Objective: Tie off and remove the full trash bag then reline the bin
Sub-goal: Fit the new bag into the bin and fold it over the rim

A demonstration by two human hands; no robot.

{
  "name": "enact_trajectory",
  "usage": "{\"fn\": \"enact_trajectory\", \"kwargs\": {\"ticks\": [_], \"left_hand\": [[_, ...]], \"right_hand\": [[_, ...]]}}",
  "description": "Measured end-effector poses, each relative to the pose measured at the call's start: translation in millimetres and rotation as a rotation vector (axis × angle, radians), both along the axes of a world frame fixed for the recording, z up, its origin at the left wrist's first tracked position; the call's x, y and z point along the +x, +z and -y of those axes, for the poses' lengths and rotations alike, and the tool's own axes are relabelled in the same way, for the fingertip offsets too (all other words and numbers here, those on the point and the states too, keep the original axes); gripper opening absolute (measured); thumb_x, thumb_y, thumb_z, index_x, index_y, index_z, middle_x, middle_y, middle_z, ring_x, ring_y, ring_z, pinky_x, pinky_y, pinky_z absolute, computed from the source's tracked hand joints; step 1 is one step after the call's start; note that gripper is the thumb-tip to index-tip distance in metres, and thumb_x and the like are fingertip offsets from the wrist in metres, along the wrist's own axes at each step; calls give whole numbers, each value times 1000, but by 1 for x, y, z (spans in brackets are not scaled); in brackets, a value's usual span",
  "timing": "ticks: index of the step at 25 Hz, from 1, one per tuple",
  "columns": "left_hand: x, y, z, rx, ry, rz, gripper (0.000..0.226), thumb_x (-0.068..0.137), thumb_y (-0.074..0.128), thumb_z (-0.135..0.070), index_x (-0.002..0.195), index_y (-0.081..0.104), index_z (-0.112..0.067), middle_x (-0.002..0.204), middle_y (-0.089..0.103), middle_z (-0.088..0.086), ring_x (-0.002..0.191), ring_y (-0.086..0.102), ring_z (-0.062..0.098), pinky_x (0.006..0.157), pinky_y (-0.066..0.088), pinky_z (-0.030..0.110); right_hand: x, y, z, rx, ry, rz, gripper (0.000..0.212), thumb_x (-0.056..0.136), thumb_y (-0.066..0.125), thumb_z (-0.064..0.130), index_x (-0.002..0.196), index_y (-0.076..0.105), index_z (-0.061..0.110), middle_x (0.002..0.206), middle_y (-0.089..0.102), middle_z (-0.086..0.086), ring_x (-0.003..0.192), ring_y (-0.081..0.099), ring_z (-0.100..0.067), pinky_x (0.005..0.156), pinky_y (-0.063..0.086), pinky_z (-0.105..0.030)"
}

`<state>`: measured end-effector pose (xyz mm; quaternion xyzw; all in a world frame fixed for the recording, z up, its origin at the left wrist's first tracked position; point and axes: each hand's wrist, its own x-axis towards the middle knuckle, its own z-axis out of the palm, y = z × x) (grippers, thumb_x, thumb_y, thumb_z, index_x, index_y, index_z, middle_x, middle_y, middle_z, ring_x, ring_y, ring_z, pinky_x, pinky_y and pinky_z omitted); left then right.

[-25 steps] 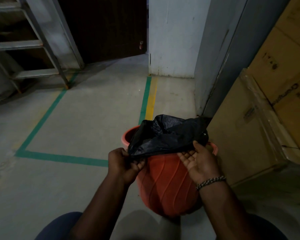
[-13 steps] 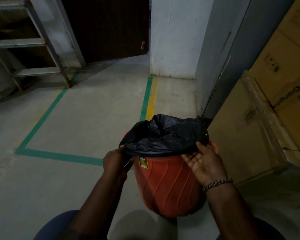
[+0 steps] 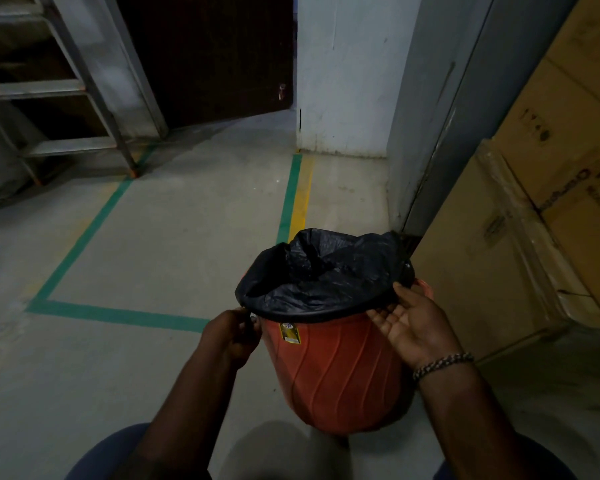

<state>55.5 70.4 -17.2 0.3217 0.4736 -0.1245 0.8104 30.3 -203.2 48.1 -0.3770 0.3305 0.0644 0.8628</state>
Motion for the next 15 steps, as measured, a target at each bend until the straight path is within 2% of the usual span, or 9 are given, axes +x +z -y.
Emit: {"fn": "enact_trajectory", "kwargs": {"ticks": [3, 6, 9, 11, 14, 15], "left_hand": [[-1, 2, -4, -154, 54, 21, 18, 104, 41, 0, 95, 56, 4, 95, 58, 15, 79, 60, 22, 50, 59, 30], [1, 14, -8, -241, 114, 91, 16, 107, 36, -9, 106, 50, 1, 99, 59, 20, 82, 62, 27, 59, 60, 38], [3, 17, -6, -207, -21, 118, 19, 100, 60, -22, 105, 56, -4, 98, 66, 14, 83, 65, 22, 62, 63, 33], [3, 14, -1, -158, -156, 125, 12, 97, 63, -18, 101, 66, -7, 90, 71, 7, 81, 64, 16, 58, 58, 22], [3, 12, 9, -197, -139, 132, 9, 95, 58, -8, 98, 66, -5, 86, 71, 8, 77, 60, 15, 53, 51, 19], [3, 14, 12, -206, -106, 139, 9, 94, 56, -7, 97, 64, -4, 85, 69, 9, 75, 58, 16, 52, 51, 19]], "right_hand": [[0, -2, 7, -17, 0, 2, 10, 101, 53, 12, 100, 62, 14, 99, 71, -12, 92, 67, -25, 73, 60, -44], [0, -4, 18, -3, -2, 9, 11, 101, 54, 11, 99, 64, 16, 92, 74, -9, 90, 68, -23, 63, 64, -37], [0, -7, 24, 27, -33, 41, 27, 100, 54, 11, 86, 76, 18, 85, 78, -4, 80, 74, -19, 63, 63, -32], [0, -11, 25, 102, -104, 86, 38, 100, 52, 10, 79, 82, 17, 91, 78, -4, 82, 76, -16, 74, 63, -33], [0, -16, 26, 226, -165, 141, 23, 96, 56, 13, 113, 70, 7, 116, 73, -11, 107, 71, -23, 94, 57, -41], [2, -16, 25, 238, -170, 145, 31, 90, 62, 12, 119, 65, 5, 121, 72, -13, 110, 71, -25, 95, 54, -42]]}}
